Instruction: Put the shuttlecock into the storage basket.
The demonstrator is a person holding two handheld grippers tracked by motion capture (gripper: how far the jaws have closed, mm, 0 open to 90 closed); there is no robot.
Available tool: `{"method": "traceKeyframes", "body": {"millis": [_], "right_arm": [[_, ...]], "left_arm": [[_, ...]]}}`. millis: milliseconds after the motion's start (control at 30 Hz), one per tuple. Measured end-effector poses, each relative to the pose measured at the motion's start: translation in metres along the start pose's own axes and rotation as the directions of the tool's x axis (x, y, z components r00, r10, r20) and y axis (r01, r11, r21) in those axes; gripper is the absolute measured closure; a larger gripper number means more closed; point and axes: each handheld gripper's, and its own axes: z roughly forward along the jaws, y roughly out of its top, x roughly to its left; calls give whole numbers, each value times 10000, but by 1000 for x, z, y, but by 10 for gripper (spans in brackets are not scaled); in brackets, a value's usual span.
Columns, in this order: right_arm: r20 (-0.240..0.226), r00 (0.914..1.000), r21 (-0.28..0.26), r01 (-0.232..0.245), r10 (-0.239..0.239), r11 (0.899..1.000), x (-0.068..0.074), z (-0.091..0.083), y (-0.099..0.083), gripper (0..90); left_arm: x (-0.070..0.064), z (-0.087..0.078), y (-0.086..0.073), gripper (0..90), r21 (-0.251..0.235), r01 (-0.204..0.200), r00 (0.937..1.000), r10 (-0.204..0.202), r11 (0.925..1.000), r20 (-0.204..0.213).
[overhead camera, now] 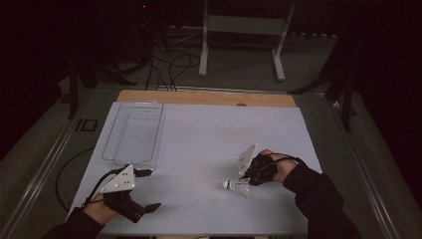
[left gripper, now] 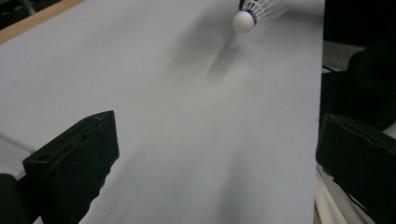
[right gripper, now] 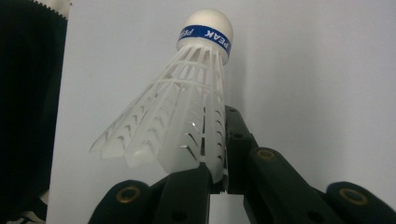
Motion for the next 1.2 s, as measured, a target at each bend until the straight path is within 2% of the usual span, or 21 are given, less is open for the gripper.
{"method": "traceKeyframes", "body": {"millis": [133,300,500,600,667,767,833,900,1033,1167,1200], "right_arm": [[-19,10000,30,5,-5,10000,1,0,0,896],[-34,10000,55,7,-7,10000,1,0,0,897],[4,10000,46,-21,21,10000,2,-1,-1,897],[-11,10000,28,-60,60,10000,2,0,-1,897],[19,10000,0,-74,74,10000,2,0,-2,896],[14,10000,-32,-43,43,10000,2,-1,-2,896],[34,10000,-43,-38,38,10000,2,-1,-2,897],[12,10000,-63,-58,58,10000,2,-2,-2,896],[97,9999,-119,-88,90,9999,2,-3,-1,897],[105,9999,-126,-65,67,9999,2,-3,0,897],[84,10000,-118,-39,40,9999,3,-3,0,897]], "left_arm": [[2,-1,15,0,265,-392,9990,386,9989,211],[6,-2,35,0,438,-706,9964,684,9965,500],[11,1,57,0,690,-1090,9897,1018,9916,1007],[12,4,68,0,840,-1314,9850,1204,9878,1240],[11,6,75,0,822,-1547,9817,1438,9845,1250],[11,10,83,0,940,-1712,9790,1585,9807,1285],[10,14,87,0,962,-1729,9776,1588,9802,1382],[9,17,91,0,1121,-1901,9748,1740,9753,1393],[9,24,98,0,1398,-1938,9737,1730,9710,1482],[10,32,105,0,1559,-2108,9690,1853,9650,1633],[10,34,106,0,1622,-2215,9669,1950,9616,1645]]}}
